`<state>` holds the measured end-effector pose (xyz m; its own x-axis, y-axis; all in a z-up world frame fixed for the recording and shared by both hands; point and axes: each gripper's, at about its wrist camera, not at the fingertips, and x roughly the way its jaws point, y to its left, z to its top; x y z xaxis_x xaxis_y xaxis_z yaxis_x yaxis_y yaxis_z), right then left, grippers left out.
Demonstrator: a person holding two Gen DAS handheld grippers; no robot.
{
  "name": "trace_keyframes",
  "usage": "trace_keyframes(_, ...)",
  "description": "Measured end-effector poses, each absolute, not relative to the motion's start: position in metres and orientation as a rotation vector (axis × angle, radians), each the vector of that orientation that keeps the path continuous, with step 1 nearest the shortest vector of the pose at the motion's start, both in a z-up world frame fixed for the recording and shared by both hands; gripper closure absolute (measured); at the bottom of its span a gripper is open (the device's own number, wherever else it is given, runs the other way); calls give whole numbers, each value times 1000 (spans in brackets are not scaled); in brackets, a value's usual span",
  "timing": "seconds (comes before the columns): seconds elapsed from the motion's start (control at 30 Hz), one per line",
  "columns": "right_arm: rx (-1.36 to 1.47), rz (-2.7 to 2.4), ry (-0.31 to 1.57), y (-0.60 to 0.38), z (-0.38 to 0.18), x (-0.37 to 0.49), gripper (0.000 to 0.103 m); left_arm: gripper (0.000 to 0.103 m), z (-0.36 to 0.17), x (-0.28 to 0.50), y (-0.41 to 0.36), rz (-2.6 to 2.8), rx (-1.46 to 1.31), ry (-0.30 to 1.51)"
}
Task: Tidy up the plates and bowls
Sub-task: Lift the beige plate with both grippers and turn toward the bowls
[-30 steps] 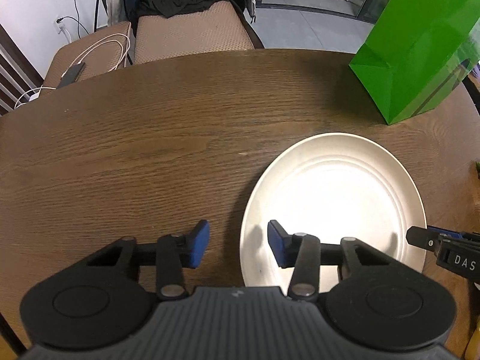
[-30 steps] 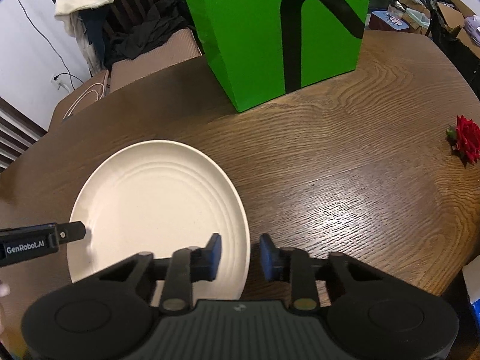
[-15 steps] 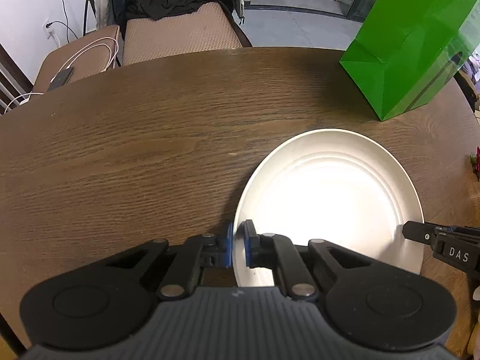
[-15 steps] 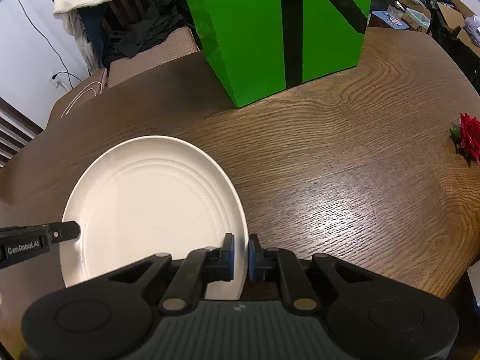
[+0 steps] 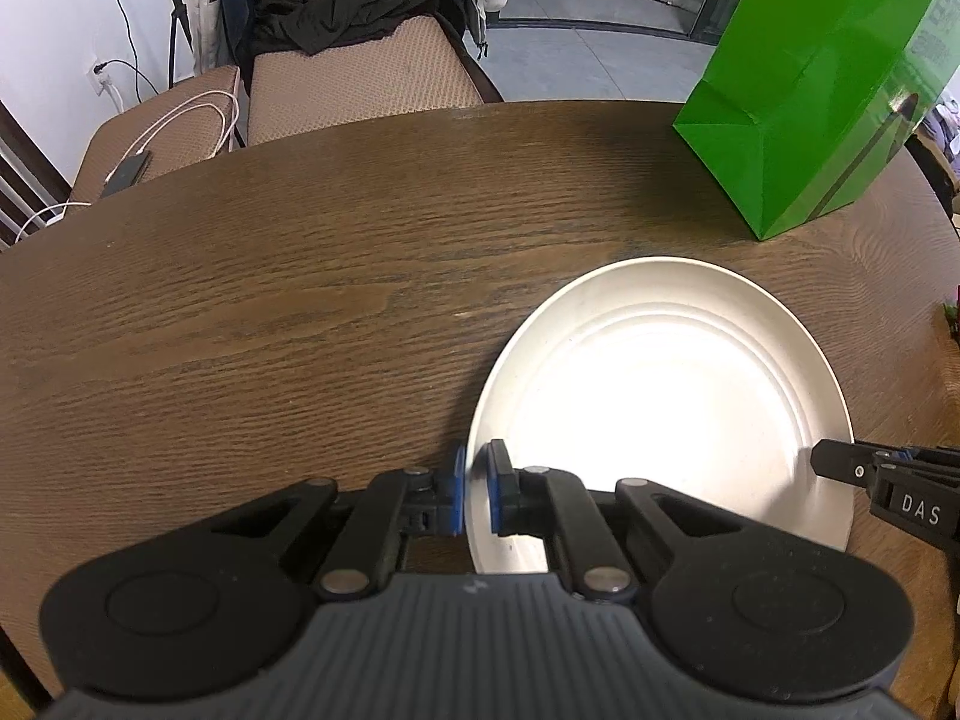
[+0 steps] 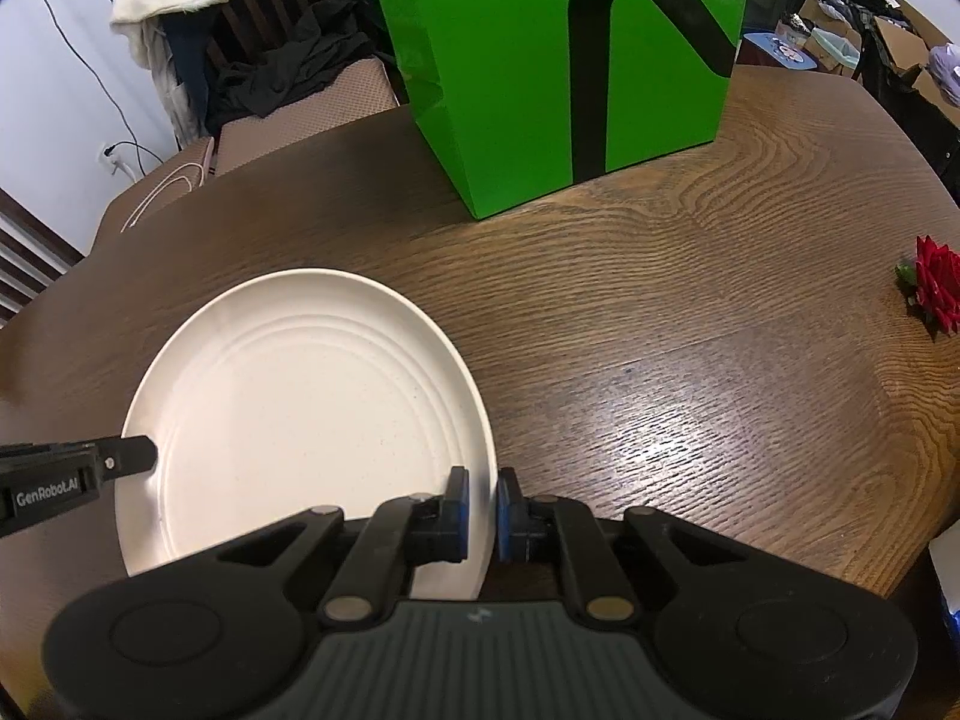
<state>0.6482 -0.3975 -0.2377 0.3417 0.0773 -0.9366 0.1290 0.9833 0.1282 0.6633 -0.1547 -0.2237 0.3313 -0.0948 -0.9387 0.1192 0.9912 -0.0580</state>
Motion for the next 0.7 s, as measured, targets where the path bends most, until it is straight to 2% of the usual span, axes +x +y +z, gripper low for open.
trace_keyframes(0.7,142,7,1195,-395,-215,636,95,95,-200,654,-155,-133,23,1184)
